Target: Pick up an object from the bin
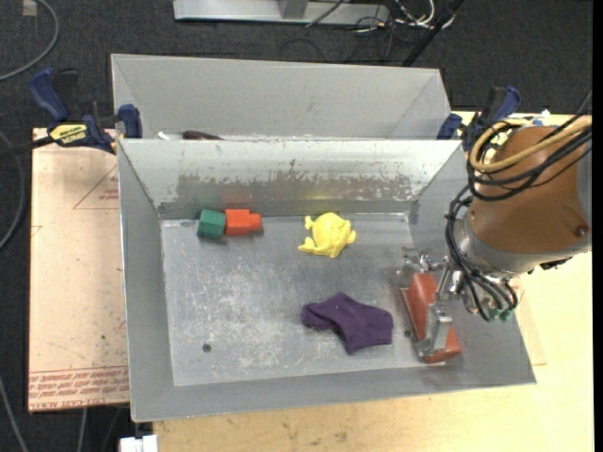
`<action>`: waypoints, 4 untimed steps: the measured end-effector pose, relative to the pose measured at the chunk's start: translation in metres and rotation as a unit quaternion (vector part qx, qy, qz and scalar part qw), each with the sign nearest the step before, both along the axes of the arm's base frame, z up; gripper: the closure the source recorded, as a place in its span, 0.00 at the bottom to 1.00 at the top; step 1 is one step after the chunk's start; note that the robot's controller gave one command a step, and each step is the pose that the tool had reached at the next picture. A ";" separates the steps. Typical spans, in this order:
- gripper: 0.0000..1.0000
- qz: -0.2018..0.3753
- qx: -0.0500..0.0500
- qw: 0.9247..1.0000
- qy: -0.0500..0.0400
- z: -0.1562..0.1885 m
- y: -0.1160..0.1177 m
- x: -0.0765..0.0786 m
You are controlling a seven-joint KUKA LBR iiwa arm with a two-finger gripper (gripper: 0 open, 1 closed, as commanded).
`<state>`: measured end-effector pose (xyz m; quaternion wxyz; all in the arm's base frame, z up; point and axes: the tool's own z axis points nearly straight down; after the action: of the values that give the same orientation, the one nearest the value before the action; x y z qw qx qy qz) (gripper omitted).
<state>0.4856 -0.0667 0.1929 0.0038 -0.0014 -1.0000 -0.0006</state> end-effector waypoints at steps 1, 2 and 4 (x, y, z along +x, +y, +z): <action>0.00 0.001 0.000 1.000 -0.004 0.004 0.000 0.002; 0.00 -0.024 0.000 1.000 -0.005 -0.065 0.039 0.013; 0.00 -0.123 0.000 0.992 -0.004 -0.084 0.070 0.020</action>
Offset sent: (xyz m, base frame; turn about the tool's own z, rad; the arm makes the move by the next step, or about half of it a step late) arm 0.0198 0.0704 -0.1229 0.0859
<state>0.5056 0.0033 0.1090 -0.0007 -0.1245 -0.9922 -0.0012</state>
